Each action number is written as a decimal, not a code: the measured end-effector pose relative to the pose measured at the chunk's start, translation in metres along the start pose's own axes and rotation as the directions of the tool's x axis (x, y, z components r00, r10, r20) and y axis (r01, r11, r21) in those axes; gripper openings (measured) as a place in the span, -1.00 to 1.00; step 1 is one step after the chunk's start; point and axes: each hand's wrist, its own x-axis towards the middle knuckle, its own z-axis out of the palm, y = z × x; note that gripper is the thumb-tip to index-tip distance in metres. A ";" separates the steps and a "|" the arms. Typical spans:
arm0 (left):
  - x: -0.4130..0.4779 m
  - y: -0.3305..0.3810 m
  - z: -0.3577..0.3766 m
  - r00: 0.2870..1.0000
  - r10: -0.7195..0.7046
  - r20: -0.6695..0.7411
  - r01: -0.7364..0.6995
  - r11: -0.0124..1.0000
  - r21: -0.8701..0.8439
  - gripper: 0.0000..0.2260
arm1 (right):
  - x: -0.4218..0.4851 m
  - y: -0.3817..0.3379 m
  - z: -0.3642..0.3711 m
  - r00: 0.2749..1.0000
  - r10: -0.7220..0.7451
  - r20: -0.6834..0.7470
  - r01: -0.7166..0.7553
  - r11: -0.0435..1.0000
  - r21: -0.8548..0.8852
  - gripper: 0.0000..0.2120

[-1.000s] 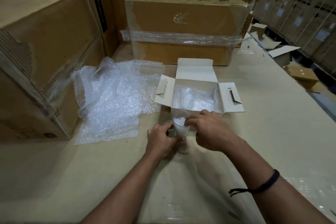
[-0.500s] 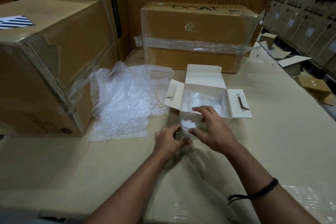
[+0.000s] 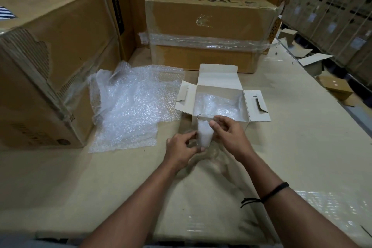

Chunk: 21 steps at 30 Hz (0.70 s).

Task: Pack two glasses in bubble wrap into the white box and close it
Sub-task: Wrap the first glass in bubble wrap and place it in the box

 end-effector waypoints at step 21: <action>-0.005 0.003 0.000 0.996 -0.045 -0.081 0.042 0.998 -0.035 -0.79 | 0.079 -0.062 -0.088 0.994 -0.067 0.088 0.071 0.996 -0.051 -0.51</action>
